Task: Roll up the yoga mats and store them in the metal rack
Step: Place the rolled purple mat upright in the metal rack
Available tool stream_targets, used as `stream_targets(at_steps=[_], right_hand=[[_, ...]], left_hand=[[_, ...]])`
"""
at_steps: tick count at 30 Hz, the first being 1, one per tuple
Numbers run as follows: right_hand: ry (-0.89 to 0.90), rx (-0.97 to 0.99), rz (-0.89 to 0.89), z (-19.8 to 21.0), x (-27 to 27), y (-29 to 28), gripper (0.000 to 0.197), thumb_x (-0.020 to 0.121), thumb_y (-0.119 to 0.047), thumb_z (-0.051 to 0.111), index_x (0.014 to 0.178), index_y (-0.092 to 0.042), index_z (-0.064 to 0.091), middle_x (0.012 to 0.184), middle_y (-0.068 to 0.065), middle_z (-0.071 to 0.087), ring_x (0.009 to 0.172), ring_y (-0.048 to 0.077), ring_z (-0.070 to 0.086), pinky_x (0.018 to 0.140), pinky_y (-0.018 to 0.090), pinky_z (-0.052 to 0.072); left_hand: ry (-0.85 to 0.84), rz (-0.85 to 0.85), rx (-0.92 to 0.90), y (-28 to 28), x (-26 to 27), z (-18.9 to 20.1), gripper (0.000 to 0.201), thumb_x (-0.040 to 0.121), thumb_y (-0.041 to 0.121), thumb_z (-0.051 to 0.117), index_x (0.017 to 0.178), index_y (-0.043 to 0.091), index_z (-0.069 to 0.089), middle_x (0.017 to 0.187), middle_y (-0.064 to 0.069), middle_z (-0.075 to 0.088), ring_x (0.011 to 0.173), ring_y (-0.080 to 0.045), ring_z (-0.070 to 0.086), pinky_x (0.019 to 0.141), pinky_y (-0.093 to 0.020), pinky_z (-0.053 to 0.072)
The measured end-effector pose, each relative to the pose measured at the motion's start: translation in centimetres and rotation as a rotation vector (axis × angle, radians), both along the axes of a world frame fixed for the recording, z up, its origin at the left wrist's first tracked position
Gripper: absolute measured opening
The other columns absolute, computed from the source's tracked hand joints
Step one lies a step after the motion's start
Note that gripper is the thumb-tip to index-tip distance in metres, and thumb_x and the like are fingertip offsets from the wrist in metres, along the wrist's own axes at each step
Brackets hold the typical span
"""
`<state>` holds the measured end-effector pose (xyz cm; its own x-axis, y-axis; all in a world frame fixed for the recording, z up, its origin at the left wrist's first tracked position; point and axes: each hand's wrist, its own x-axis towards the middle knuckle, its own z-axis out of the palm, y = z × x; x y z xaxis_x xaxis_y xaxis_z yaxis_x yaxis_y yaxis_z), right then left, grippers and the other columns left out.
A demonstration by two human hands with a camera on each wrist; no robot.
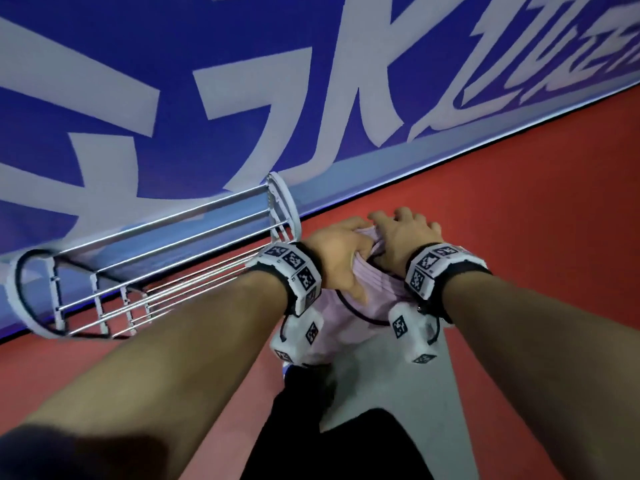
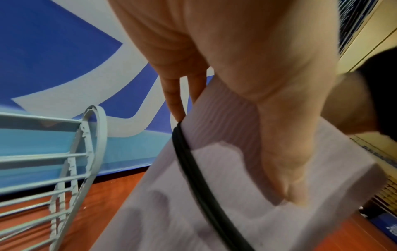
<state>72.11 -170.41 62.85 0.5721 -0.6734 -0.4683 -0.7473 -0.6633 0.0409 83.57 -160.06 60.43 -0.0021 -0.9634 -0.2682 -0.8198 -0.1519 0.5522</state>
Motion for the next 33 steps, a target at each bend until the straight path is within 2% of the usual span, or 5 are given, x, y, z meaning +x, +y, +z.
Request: stream_targets(at_steps=[9, 16, 24, 29, 33], right_hand=[[0.143, 0.020, 0.309, 1.3, 6.4, -14.0, 0.052, 0.085, -0.038, 0.064, 0.130, -0.030, 0.040, 0.121, 0.007, 0.061, 0.110, 0.033, 0.060, 0.081, 0.036, 0.047], [0.225, 0.052, 0.489, -3.4, 7.7, -27.7, 0.052, 0.076, -0.051, 0.064, 0.123, -0.033, 0.053, 0.119, 0.001, 0.066, 0.107, 0.029, 0.063, 0.090, 0.036, 0.051], [-0.073, 0.523, 0.241, -13.3, 2.9, -48.6, 0.039, 0.081, -0.022, 0.076, 0.116, -0.014, 0.062, 0.118, 0.011, 0.066, 0.108, 0.031, 0.060, 0.079, 0.027, 0.039], [-0.282, 0.731, -0.122, -14.9, 0.7, -57.1, 0.040, 0.076, -0.016, 0.080, 0.112, -0.009, 0.063, 0.098, 0.010, 0.069, 0.080, 0.028, 0.063, 0.067, 0.033, 0.052], [-0.310, 0.917, -0.222, -14.8, 1.8, -60.0, 0.032, 0.081, -0.004, 0.075, 0.106, -0.017, 0.060, 0.078, 0.006, 0.064, 0.051, 0.021, 0.058, 0.034, 0.022, 0.046]], left_hand=[[0.091, 0.040, 0.015, -11.9, 3.7, 0.0, 0.061, 0.057, 0.043, 0.090, 0.106, 0.020, 0.062, 0.142, 0.002, 0.032, 0.118, -0.017, 0.045, 0.096, -0.023, 0.040], [0.236, 0.188, 0.045, -23.4, 4.6, -4.1, 0.135, 0.040, 0.039, 0.098, 0.144, 0.038, 0.011, 0.148, -0.003, 0.039, 0.134, -0.023, 0.043, 0.110, -0.043, 0.039], [0.498, 1.570, 0.408, -33.9, -2.8, -10.9, 0.090, 0.077, 0.071, 0.062, 0.142, 0.012, 0.046, 0.133, -0.016, 0.058, 0.116, -0.034, 0.060, 0.098, -0.044, 0.050], [0.855, 1.765, 0.517, -43.6, -7.3, -11.9, 0.092, 0.081, 0.085, 0.029, 0.149, 0.022, 0.035, 0.131, -0.012, 0.056, 0.097, -0.034, 0.065, 0.065, -0.034, 0.048], [1.088, 1.941, 0.280, -48.3, -8.7, -14.1, 0.108, 0.068, 0.093, 0.036, 0.149, 0.021, 0.036, 0.141, -0.010, 0.050, 0.109, -0.031, 0.058, 0.080, -0.037, 0.048]])
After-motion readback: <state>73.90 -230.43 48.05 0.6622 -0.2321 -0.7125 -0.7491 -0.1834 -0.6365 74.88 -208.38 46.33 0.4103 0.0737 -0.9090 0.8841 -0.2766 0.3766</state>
